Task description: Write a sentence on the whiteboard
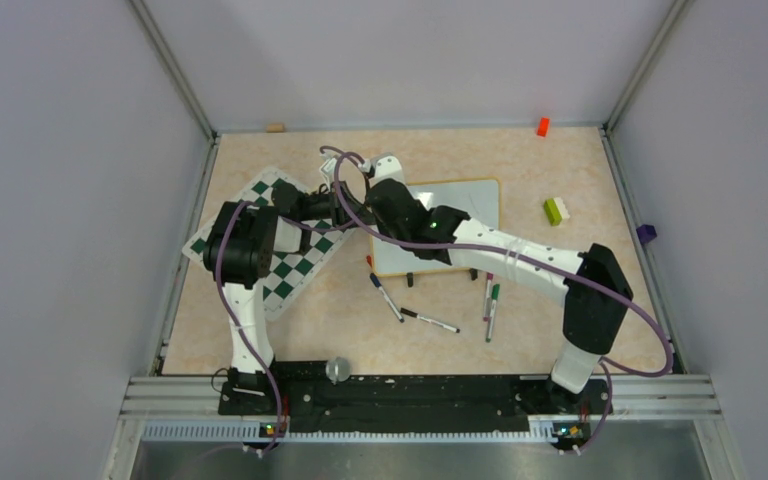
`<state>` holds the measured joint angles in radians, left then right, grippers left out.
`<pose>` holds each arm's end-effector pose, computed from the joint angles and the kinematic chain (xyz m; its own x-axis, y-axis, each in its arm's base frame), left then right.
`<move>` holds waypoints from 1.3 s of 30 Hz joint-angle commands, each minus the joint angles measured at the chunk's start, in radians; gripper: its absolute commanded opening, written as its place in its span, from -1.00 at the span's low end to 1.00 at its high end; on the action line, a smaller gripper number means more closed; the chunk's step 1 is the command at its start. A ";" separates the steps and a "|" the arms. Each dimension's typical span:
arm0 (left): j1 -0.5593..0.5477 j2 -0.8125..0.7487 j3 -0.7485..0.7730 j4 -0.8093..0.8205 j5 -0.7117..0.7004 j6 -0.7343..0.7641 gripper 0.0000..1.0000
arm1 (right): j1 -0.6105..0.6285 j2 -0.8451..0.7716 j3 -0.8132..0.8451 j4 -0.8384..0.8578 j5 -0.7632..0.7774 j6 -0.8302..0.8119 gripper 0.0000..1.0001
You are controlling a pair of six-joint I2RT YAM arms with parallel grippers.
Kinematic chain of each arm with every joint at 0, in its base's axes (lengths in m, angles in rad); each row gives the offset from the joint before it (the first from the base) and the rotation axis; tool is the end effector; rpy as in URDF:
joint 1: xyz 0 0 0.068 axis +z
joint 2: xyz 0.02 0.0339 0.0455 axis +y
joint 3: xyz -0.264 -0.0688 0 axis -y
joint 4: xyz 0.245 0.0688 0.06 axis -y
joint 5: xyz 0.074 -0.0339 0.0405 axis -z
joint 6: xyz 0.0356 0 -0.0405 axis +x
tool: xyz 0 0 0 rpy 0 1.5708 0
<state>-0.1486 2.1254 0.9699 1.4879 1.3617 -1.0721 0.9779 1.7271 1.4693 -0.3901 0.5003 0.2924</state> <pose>0.3803 -0.0921 0.1645 -0.6757 -0.0832 -0.7324 0.7355 -0.0097 -0.6775 0.2361 0.3199 0.3063 -0.4711 -0.2465 -0.8470 -0.3949 0.9175 -0.0474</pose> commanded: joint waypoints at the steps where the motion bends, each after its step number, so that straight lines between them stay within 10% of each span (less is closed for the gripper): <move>1: -0.002 -0.036 0.004 0.132 -0.008 -0.006 -1.00 | -0.002 0.019 0.052 0.025 -0.017 0.005 -1.00; 39: -0.002 -0.039 0.002 0.132 -0.008 -0.005 -1.00 | -0.044 -0.100 -0.026 0.047 -0.009 0.004 -1.00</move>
<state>-0.1486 2.1254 0.9699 1.4975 1.3647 -1.0721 0.9455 1.6165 1.4319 -0.3504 0.4667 0.2916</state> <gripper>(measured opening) 0.100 0.089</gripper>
